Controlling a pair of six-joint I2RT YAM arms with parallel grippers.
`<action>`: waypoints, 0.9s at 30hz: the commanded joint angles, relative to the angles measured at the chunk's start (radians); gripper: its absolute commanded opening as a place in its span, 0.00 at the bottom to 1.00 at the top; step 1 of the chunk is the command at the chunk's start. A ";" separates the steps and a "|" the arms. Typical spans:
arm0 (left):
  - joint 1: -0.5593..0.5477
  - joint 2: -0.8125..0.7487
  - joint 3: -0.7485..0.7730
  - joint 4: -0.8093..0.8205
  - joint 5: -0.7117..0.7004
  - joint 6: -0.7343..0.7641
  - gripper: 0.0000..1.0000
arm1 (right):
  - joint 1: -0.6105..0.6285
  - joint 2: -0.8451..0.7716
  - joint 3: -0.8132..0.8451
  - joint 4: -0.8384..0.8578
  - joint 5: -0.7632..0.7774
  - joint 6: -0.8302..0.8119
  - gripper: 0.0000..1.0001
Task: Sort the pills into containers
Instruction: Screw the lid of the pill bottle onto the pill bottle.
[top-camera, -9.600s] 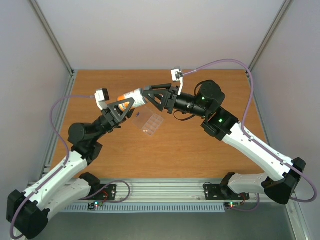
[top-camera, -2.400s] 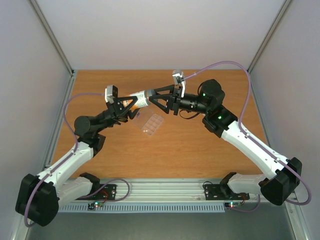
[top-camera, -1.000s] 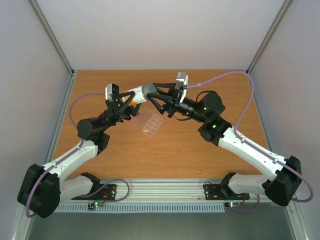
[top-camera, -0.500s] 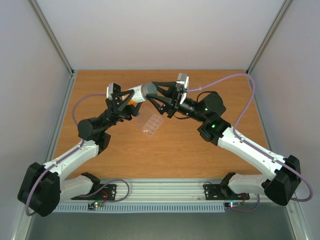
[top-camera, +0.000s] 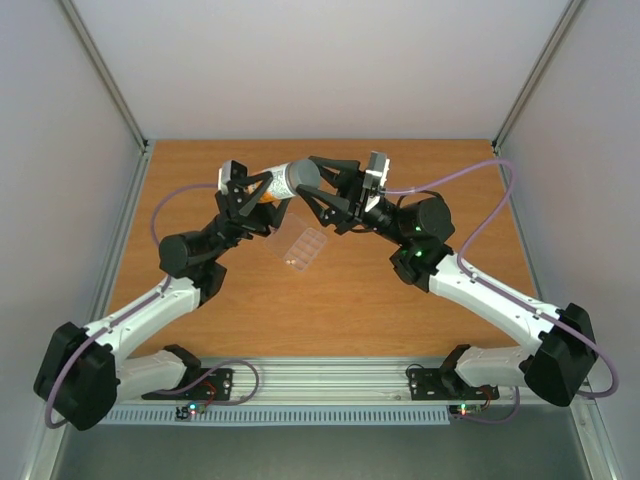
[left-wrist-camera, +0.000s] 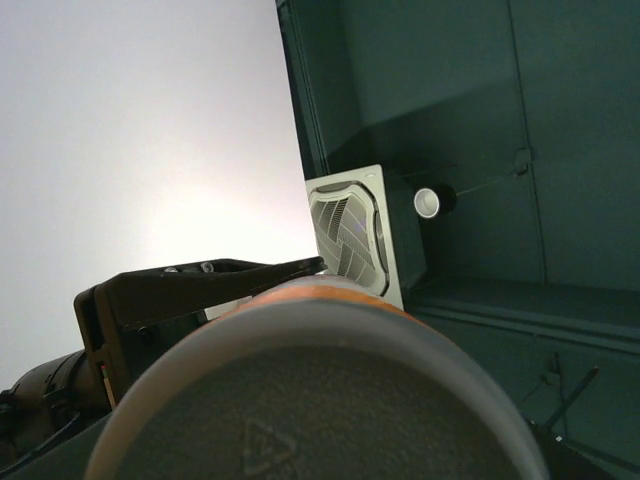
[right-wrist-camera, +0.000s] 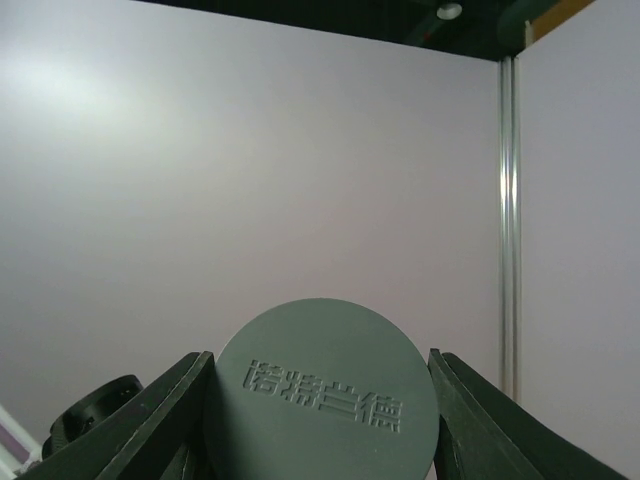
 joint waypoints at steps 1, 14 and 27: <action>-0.039 0.004 0.115 0.097 -0.072 -0.040 0.01 | 0.054 0.125 -0.074 -0.244 -0.197 -0.118 0.13; -0.070 0.021 0.143 0.144 -0.093 -0.053 0.00 | 0.039 0.218 -0.083 -0.145 -0.229 -0.163 0.12; -0.074 0.011 0.151 0.010 -0.043 0.087 0.00 | 0.033 0.272 -0.100 0.022 -0.164 0.133 0.10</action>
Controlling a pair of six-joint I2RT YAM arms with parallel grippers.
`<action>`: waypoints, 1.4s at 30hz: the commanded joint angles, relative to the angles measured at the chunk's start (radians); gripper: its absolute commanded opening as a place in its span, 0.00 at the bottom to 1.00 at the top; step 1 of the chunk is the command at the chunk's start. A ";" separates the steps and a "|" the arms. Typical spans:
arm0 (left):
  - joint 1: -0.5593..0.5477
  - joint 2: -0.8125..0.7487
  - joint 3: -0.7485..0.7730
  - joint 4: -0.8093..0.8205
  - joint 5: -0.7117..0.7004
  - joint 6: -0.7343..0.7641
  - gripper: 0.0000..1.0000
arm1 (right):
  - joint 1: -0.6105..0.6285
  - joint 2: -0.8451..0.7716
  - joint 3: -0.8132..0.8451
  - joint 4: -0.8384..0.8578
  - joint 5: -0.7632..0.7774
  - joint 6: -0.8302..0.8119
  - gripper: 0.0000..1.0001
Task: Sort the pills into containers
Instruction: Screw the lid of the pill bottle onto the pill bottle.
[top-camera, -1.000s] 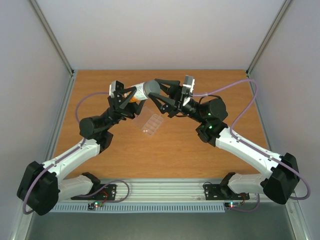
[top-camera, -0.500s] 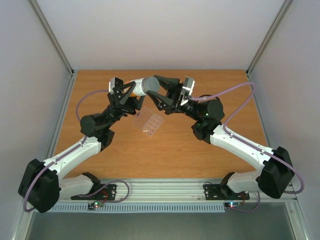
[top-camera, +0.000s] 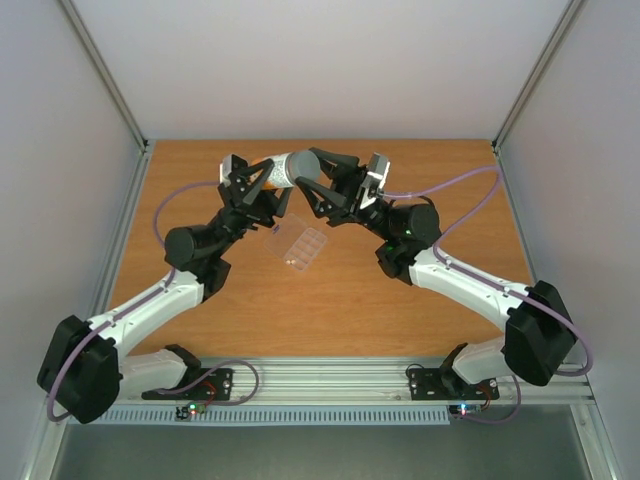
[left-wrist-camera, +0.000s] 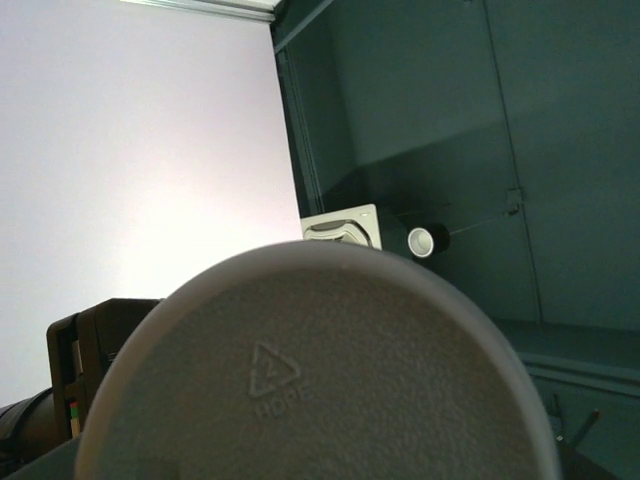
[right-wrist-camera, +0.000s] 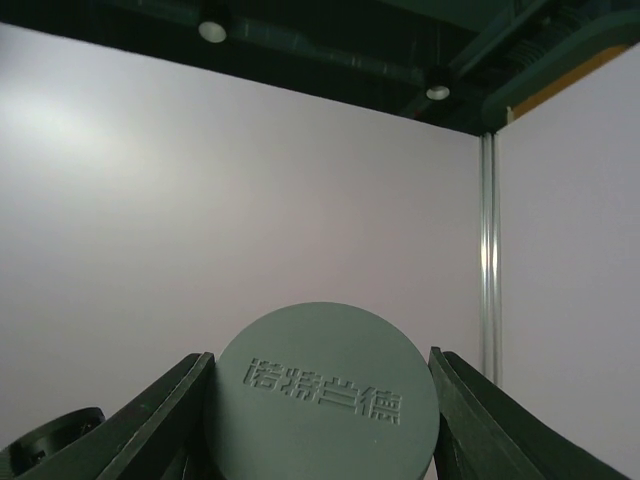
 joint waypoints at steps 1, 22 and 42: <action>-0.056 -0.031 0.114 0.008 0.066 0.104 0.00 | 0.045 0.121 -0.084 -0.319 -0.171 0.179 0.09; -0.058 -0.052 0.264 -0.539 0.161 0.621 0.00 | 0.109 0.162 0.154 -0.706 -0.077 0.407 0.04; -0.058 -0.077 0.362 -1.011 0.190 1.029 0.00 | 0.122 0.321 0.370 -0.856 -0.200 0.505 0.01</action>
